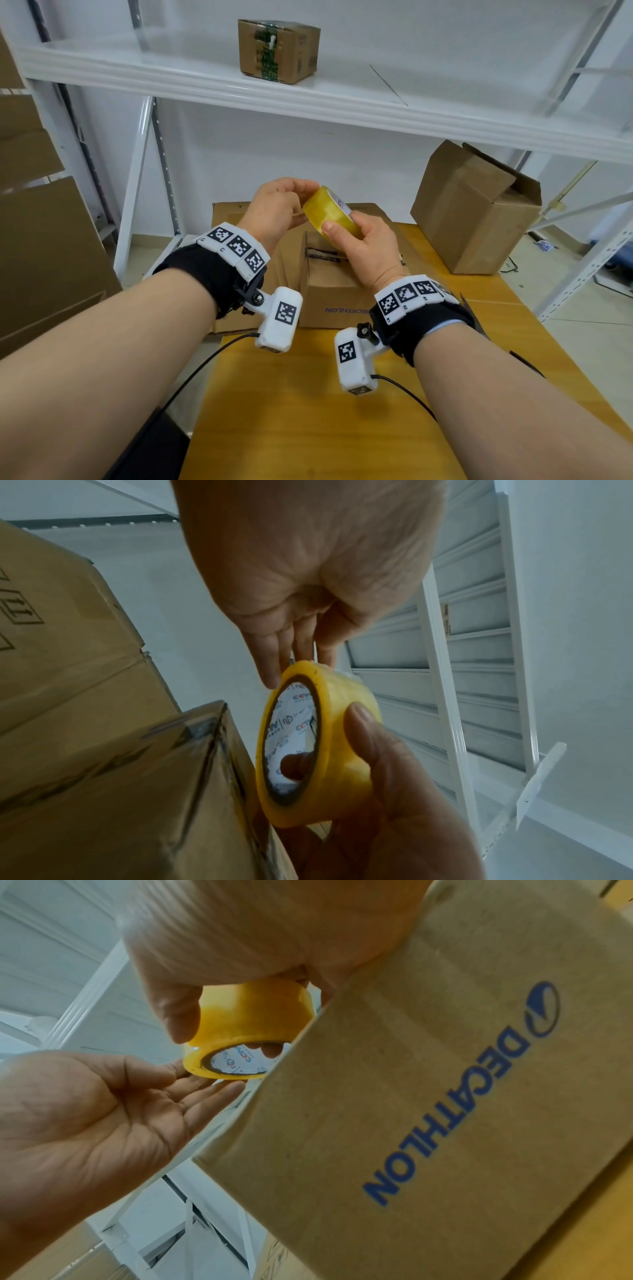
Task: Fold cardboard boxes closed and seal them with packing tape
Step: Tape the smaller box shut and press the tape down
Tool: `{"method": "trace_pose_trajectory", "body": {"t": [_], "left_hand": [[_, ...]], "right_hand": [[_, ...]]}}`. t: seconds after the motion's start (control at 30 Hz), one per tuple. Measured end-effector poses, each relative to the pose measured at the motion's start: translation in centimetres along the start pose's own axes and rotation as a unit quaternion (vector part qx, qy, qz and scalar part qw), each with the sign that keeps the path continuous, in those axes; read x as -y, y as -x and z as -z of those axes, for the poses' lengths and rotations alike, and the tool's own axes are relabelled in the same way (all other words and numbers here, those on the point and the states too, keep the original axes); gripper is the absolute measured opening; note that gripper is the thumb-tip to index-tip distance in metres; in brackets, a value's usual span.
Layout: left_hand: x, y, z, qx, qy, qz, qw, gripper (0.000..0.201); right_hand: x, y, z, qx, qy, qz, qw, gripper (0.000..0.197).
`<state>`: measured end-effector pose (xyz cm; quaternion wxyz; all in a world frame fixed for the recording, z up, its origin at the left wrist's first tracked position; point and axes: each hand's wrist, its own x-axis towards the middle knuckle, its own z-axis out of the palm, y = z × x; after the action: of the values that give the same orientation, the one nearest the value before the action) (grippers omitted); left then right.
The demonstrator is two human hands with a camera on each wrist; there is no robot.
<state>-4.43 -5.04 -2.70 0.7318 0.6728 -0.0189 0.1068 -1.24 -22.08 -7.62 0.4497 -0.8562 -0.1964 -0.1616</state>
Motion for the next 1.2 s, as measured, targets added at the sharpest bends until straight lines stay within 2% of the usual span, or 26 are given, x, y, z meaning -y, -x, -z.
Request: {"method": "trace_pose_trajectory", "body": {"t": [0.07, 0.17, 0.27, 0.37, 0.5, 0.67, 0.97, 1.2], "left_hand": [[-0.2, 0.2, -0.1, -0.006, -0.005, -0.005, 1.000, 0.050], [-0.4, 0.4, -0.2, -0.010, -0.009, -0.013, 1.000, 0.047], [-0.6, 0.6, -0.3, -0.012, -0.010, -0.020, 1.000, 0.045], [-0.6, 0.8, -0.3, -0.020, -0.005, -0.028, 0.999, 0.041], [-0.6, 0.9, -0.1, -0.029, 0.006, -0.038, 0.999, 0.037], [-0.4, 0.8, -0.1, -0.034, 0.012, -0.043, 0.998, 0.028], [0.0, 0.8, 0.0, -0.035, 0.030, -0.037, 0.998, 0.013], [0.0, 1.0, -0.2, -0.033, 0.033, -0.041, 0.998, 0.011]], "right_hand": [[0.1, 0.0, 0.0, 0.001, -0.004, -0.007, 1.000, 0.062], [0.2, 0.0, 0.1, -0.003, -0.010, -0.014, 1.000, 0.048], [0.4, 0.1, 0.1, -0.004, -0.012, -0.017, 1.000, 0.043], [0.4, 0.1, 0.1, 0.002, -0.011, -0.017, 1.000, 0.048], [0.6, 0.3, 0.3, 0.006, -0.005, -0.012, 1.000, 0.066], [1.1, 0.6, 0.5, 0.005, 0.004, -0.013, 1.000, 0.072], [1.4, 0.8, 0.5, 0.006, 0.007, -0.024, 1.000, 0.055], [1.4, 0.9, 0.5, 0.008, 0.015, -0.026, 1.000, 0.062]]}}
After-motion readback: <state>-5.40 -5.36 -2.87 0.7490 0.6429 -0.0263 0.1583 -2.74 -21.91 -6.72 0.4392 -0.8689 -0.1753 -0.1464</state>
